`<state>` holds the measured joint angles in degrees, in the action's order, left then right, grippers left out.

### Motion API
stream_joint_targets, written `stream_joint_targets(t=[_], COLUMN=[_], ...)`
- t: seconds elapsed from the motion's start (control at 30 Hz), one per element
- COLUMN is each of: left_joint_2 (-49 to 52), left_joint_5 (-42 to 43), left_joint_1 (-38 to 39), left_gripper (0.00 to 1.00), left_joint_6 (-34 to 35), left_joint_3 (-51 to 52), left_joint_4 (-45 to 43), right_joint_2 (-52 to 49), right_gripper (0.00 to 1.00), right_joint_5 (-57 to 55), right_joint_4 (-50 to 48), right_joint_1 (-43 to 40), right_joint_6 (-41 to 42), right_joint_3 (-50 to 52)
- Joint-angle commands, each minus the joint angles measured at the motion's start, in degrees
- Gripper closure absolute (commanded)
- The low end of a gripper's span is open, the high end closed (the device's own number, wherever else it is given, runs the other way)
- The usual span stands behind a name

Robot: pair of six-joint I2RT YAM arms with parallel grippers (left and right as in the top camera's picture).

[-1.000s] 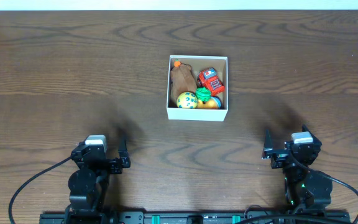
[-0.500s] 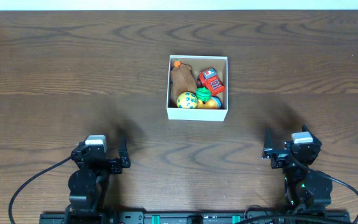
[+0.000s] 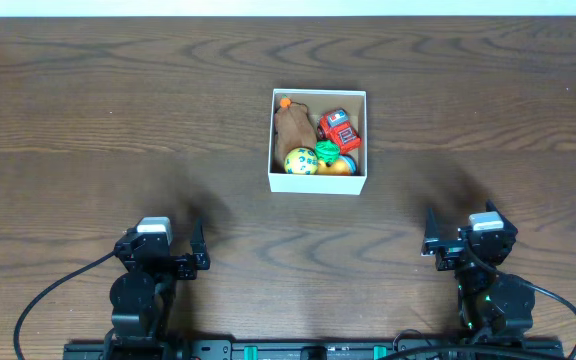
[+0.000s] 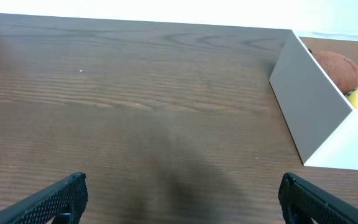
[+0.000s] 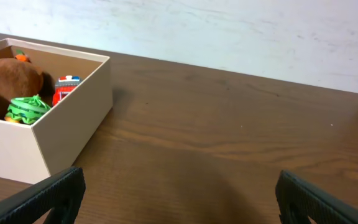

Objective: Pack container

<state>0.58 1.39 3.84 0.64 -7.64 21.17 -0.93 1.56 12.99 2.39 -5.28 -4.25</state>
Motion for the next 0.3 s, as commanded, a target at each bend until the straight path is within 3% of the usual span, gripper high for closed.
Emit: stream_joint_targets(t=[0.0, 0.27], left_joint_2=[-0.35, -0.35], left_joint_5=[0.61, 0.61], left_joint_1=[-0.28, -0.28], left_gripper=[0.02, 0.02], left_joint_6=[0.5, 0.5], left_joint_3=[1.2, 1.2], left_joint_4=[0.17, 0.15], right_joint_2=[0.59, 0.59], right_gripper=[0.01, 0.01], right_joint_5=[0.42, 0.39], right_joint_4=[-0.09, -0.09], right_joint_1=[0.31, 0.31], right_joint_6=[-0.79, -0.79], right_joint_3=[0.28, 0.28])
